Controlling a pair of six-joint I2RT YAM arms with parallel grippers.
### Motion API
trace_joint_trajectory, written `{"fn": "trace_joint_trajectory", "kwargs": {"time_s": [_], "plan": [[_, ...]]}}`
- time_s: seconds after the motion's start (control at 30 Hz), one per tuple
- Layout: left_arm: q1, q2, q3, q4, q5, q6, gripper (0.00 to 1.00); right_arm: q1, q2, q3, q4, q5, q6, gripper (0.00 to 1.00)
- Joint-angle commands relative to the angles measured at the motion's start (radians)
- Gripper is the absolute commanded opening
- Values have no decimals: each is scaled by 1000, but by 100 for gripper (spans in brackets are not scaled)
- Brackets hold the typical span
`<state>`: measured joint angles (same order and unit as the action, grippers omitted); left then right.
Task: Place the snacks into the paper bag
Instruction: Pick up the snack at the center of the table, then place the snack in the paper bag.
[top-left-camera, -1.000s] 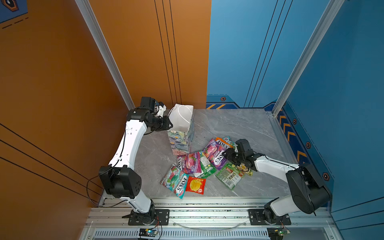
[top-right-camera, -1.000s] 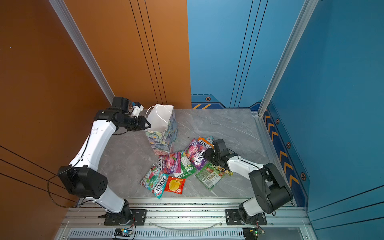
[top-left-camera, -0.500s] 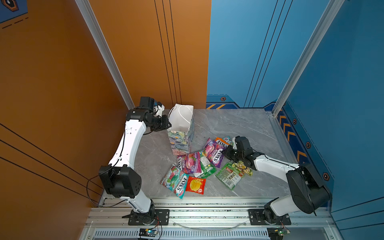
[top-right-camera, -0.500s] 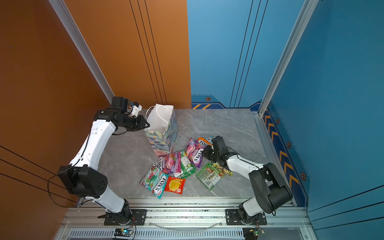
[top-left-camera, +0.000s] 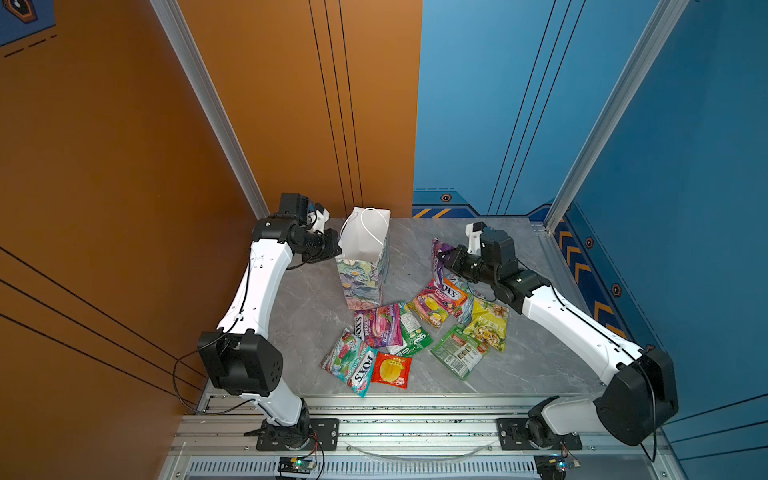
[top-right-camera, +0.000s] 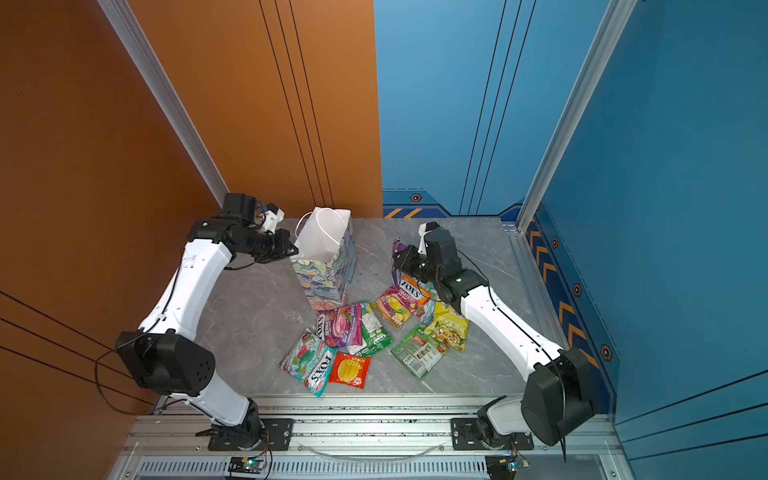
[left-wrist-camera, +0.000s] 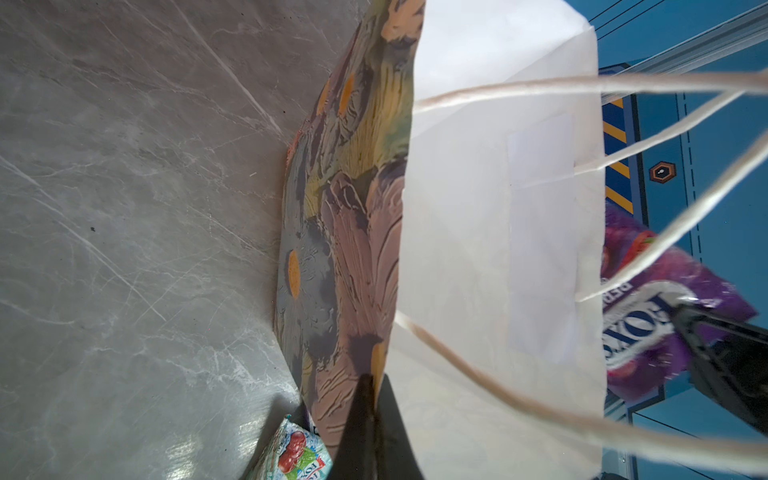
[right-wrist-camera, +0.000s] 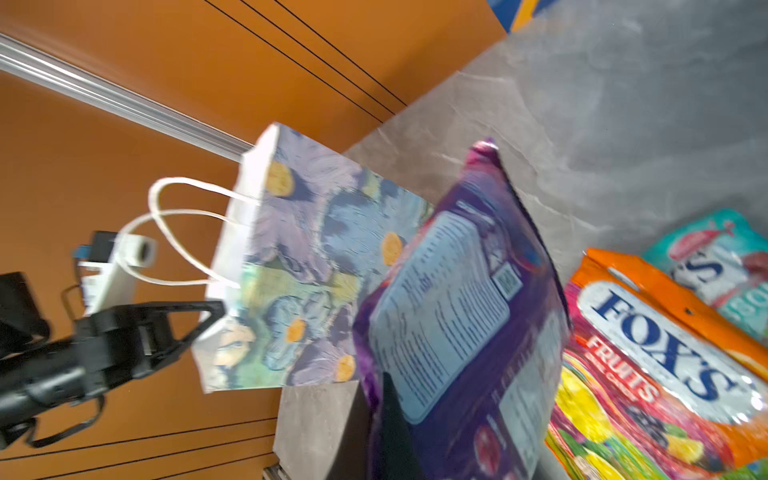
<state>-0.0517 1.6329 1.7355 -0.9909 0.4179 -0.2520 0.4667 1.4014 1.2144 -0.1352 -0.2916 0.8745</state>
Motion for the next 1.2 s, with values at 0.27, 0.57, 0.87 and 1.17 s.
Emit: {"fn": "trace_joint_trajectory", "kwargs": {"time_s": [0.27,0.57,0.87,1.17], "plan": [[-35,23,14,17,26,-9,0,25,181,485,-84,26,-98,0],[-63,30,15,18,6,-9,0,42,425,877,-74,31,-82,0],[-83,34,18,34,-9,-9,0,82,658,1216,-87,34,-78,0],[-96,54,26,36,-24,-2,0,134,807,1319,38,70,-68,0]]}}
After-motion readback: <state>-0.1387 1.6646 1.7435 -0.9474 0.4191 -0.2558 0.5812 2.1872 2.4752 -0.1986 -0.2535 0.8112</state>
